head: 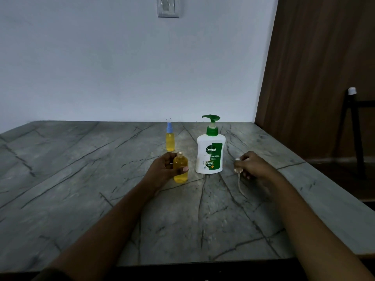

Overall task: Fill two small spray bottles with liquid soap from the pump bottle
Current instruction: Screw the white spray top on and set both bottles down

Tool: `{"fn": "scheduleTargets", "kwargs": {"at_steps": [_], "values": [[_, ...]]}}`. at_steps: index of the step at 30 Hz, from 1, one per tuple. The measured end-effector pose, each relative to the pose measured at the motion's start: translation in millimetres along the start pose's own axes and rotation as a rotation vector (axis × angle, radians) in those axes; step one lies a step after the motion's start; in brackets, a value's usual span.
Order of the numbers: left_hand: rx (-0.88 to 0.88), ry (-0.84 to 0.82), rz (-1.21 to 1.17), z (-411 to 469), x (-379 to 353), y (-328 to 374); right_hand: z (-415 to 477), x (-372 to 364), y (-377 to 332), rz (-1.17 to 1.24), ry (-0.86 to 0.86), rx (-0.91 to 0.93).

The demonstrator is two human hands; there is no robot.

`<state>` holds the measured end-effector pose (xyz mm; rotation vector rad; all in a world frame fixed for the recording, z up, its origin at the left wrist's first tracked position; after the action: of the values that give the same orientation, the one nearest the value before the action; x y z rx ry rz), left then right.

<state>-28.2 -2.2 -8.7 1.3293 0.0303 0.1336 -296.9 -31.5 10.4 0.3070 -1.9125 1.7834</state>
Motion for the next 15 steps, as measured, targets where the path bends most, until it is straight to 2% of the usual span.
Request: {"fn": "scheduleTargets", "kwargs": {"at_steps": [4,6,11,15], "values": [[-0.002,-0.007,0.021,-2.1,2.0,2.7,-32.2,27.8,-28.9,0.753,-0.175,-0.026],[-0.003,-0.017,0.029,-2.3,2.9,4.4,-50.9,36.0,-45.0,0.973,-0.22,0.041],[0.006,-0.052,0.056,-2.2,5.1,8.0,-81.3,28.7,-87.1,1.098,-0.201,0.238],[0.003,-0.069,0.076,-2.7,6.3,9.1,-81.2,8.9,-116.1,0.908,-0.091,0.381]]}}
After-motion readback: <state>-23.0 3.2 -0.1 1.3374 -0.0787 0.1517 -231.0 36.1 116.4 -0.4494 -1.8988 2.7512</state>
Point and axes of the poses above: each hand's wrist, its own z-axis towards the middle knuckle, its own x-axis out of the back of the hand, y = z × x, the point moved 3 cm from there along z, towards the middle knuckle, and after that the axes turned 9 degrees about y, right-handed, at the moved point
